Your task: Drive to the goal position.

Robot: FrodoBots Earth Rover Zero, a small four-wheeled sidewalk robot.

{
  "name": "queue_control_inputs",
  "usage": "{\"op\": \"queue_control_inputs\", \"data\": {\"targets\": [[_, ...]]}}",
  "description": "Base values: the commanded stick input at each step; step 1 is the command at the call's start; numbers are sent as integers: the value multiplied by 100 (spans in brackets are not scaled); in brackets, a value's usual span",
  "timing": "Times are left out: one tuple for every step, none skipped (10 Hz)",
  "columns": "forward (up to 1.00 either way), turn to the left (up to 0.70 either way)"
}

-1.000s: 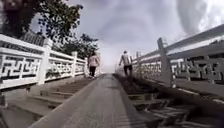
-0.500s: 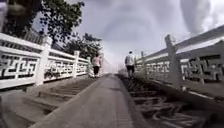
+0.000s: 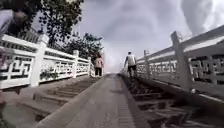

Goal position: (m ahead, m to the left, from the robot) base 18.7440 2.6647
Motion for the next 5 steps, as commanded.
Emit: {"op": "queue_control_inputs", "data": {"targets": [[45,0],[45,0],[45,0],[45,0],[45,0]]}}
